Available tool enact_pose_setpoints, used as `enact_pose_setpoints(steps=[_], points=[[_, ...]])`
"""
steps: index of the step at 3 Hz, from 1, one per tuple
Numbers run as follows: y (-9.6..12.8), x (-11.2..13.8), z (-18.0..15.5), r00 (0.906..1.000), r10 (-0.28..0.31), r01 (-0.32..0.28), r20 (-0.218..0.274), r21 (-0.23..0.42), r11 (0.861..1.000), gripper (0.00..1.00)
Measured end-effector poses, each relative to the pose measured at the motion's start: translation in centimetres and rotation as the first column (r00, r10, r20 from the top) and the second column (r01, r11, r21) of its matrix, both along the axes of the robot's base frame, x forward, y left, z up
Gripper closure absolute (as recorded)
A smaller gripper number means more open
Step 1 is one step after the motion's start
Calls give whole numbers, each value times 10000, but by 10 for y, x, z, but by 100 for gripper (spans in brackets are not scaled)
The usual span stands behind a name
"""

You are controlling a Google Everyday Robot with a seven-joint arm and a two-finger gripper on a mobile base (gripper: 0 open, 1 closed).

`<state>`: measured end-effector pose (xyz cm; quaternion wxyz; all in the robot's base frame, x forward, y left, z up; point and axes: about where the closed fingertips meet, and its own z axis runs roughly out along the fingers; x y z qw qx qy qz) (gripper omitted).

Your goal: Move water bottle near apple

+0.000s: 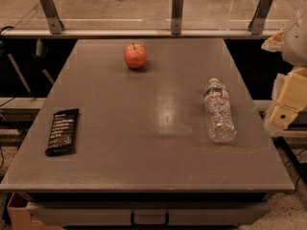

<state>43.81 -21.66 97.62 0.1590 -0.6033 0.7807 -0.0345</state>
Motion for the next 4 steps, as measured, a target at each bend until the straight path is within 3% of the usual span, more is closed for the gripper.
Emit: enact_pose_setpoints(steps=[1,2,3,4], points=[[0,0,0,10000,0,0,0,0,10000,0],[6,2,-4,9999,119,-119,15,432,9990,0],[29,9,-22,9997,-175,194,-178,1135,9934,0],[42,25,-38,9935,-1097,1127,-287,1390,9839,0]])
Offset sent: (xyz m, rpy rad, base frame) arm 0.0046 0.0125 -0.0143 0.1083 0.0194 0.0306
